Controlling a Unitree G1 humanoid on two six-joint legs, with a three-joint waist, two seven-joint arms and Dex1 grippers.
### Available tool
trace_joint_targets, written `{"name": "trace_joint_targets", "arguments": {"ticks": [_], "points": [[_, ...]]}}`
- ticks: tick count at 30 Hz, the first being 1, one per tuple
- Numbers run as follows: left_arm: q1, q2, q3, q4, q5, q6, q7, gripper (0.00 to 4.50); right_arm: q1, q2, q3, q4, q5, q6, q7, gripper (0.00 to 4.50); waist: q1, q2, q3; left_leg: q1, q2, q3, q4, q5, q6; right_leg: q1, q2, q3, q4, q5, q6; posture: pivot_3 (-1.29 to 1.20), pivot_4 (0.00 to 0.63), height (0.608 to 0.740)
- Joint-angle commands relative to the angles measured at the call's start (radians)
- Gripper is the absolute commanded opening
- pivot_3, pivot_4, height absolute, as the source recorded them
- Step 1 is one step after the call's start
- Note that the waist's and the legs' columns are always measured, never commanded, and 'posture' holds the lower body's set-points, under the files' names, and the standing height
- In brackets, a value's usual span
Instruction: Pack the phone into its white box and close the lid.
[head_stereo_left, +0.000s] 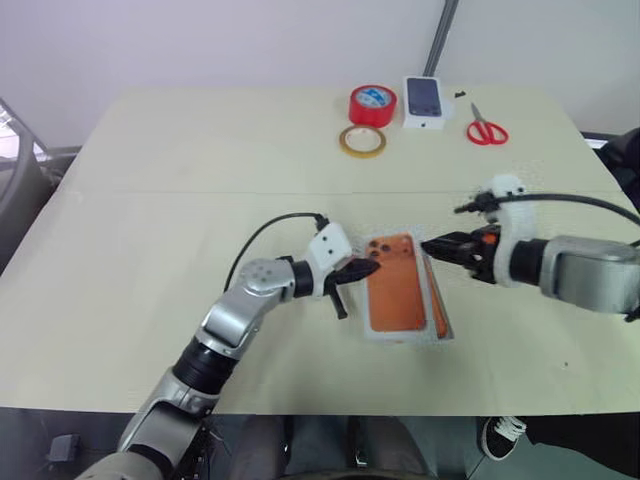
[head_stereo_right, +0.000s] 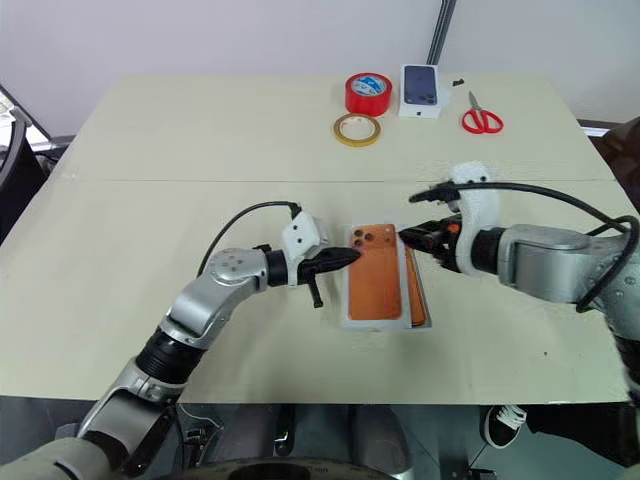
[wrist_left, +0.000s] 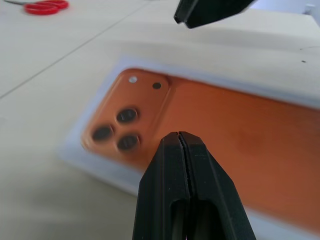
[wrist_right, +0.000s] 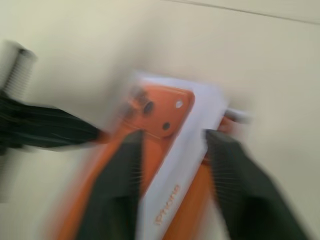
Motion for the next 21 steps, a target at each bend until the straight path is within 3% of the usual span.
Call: {"name": "trace_joint_targets", "arguments": {"ticks": [1, 5, 10, 16, 21], "points": [[-0.031, -0.019, 0.019, -0.023, -0.015, 0.035, 0.012, 0.0, 0.033, -0.048, 0.057, -0.068, -0.252, -0.066, 0.142, 0.08, -0.002, 0.0, 0.0, 0.0, 0.0, 0.0, 0.0, 0.0, 0.0, 0.0, 0.0, 0.0, 0.0, 0.0, 0.0, 0.0, 0.15, 0.74], [-0.037, 0.009, 0.073, -0.053, -0.033, 0.097, 0.024, 0.0, 0.103, -0.097, 0.137, -0.113, -0.521, -0.165, 0.269, 0.08, -0.002, 0.0, 0.0, 0.0, 0.0, 0.0, 0.0, 0.0, 0.0, 0.0, 0.0, 0.0, 0.0, 0.0, 0.0, 0.0, 0.15, 0.74], [-0.019, 0.114, 0.095, -0.122, -0.061, 0.199, -0.023, 0.0, 0.162, -0.089, 0.161, -0.128, -0.687, -0.226, 0.387, 0.08, -0.002, 0.001, 0.0, 0.0, 0.0, 0.0, 0.0, 0.0, 0.0, 0.0, 0.0, 0.0, 0.0, 0.0, 0.0, 0.0, 0.15, 0.74], [0.012, 0.222, 0.024, -0.2, -0.073, 0.247, -0.13, 0.0, 0.189, -0.054, 0.144, -0.149, -0.783, -0.252, 0.485, 0.08, 0.001, 0.0, 0.0, 0.001, 0.0, 0.0, 0.0, 0.0, -0.001, 0.001, -0.001, 0.0, 0.0, 0.0, 0.0, 0.0, 0.15, 0.74], [0.003, 0.206, -0.056, -0.171, -0.03, 0.225, -0.134, 0.0, 0.196, -0.024, 0.137, -0.166, -0.83, -0.239, 0.533, 0.08, 0.002, 0.0, 0.0, 0.001, -0.001, 0.0, 0.0, 0.0, -0.001, 0.001, -0.001, 0.0, 0.0, 0.0, 0.0, 0.0, 0.15, 0.74]]}}
